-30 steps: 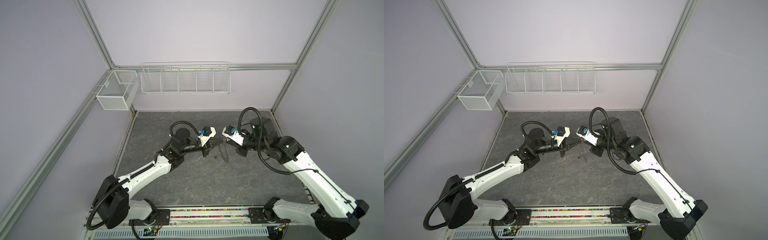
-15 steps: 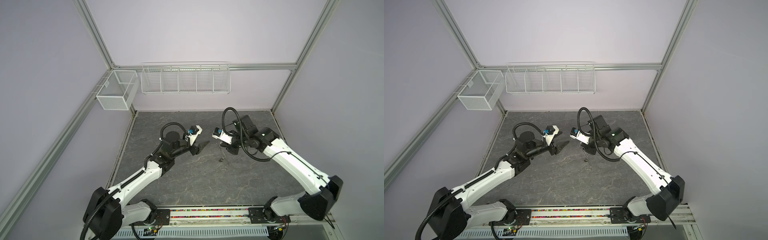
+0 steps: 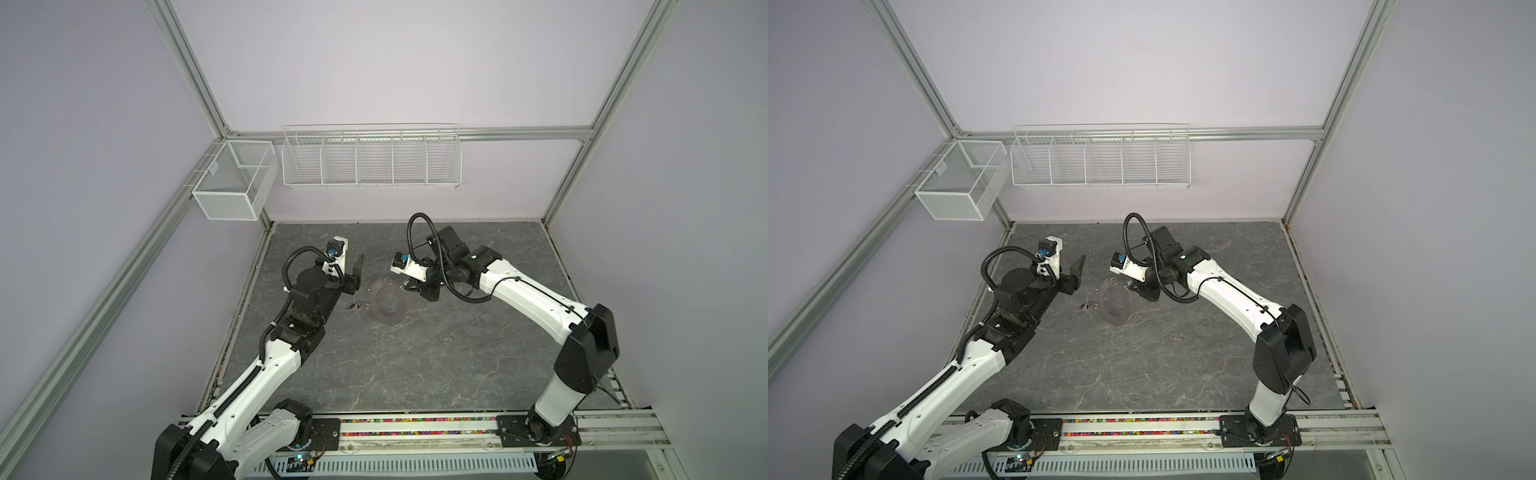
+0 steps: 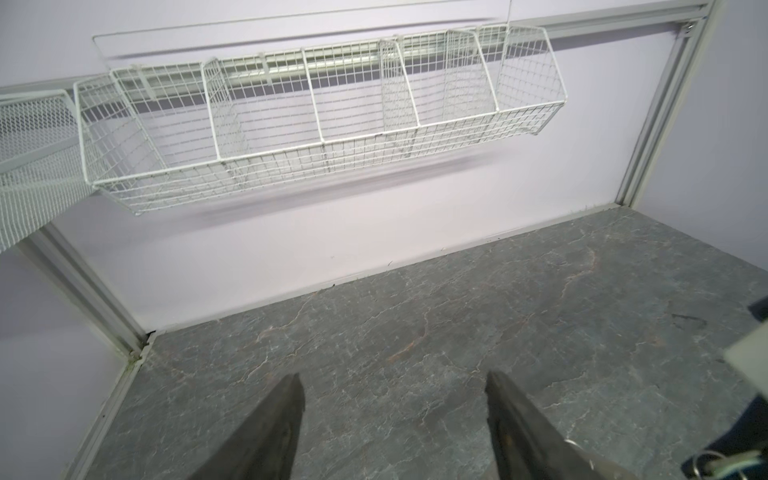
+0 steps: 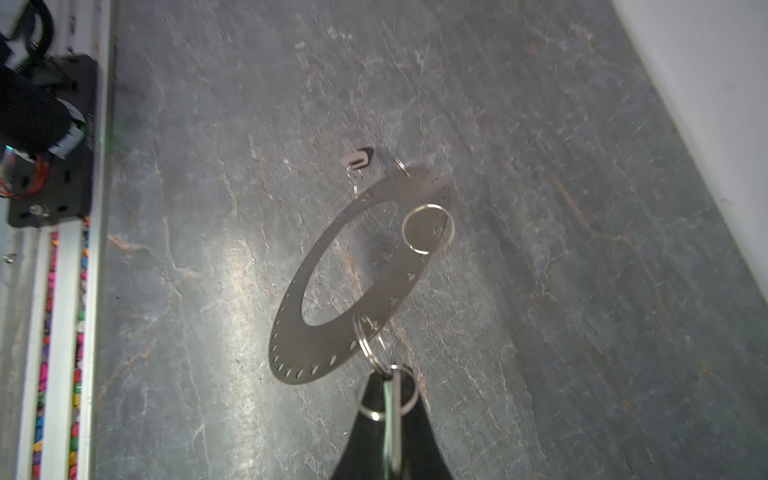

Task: Put the keys on the keyring

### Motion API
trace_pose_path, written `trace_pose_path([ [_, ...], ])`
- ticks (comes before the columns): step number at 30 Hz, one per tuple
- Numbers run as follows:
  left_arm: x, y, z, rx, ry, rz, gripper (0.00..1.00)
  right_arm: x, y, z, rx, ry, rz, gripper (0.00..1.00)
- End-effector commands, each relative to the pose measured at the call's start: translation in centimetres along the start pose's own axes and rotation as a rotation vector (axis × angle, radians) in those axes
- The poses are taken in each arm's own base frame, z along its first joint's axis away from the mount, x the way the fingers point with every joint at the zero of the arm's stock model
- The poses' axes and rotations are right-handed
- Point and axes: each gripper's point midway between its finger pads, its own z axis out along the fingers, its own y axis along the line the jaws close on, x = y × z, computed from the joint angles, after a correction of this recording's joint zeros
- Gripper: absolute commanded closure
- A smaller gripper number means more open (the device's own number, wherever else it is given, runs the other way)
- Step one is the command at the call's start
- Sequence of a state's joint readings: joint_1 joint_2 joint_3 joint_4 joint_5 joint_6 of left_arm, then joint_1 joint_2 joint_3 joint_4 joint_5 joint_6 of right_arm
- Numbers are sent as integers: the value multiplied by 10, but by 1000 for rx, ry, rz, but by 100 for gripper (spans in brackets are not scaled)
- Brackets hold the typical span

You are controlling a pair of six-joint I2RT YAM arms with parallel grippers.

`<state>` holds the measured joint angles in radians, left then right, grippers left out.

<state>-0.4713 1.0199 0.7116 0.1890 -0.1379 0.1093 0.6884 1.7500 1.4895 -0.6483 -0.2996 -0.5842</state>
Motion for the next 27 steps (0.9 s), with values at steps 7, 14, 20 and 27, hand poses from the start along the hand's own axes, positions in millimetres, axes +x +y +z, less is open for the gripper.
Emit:
trace_pose_path([
  [7, 55, 9, 18, -72, 132, 22, 30, 126, -16, 26, 92, 360, 88, 93],
  [14, 81, 14, 24, -111, 196, 51, 29, 193, -26, 18, 158, 573, 143, 85],
  [20, 111, 44, 15, -248, 239, -6, 22, 198, -43, 4, 257, 507, 237, 32],
  [27, 142, 110, -18, -546, 250, -53, 14, 210, -95, -63, 544, 276, 531, 11],
])
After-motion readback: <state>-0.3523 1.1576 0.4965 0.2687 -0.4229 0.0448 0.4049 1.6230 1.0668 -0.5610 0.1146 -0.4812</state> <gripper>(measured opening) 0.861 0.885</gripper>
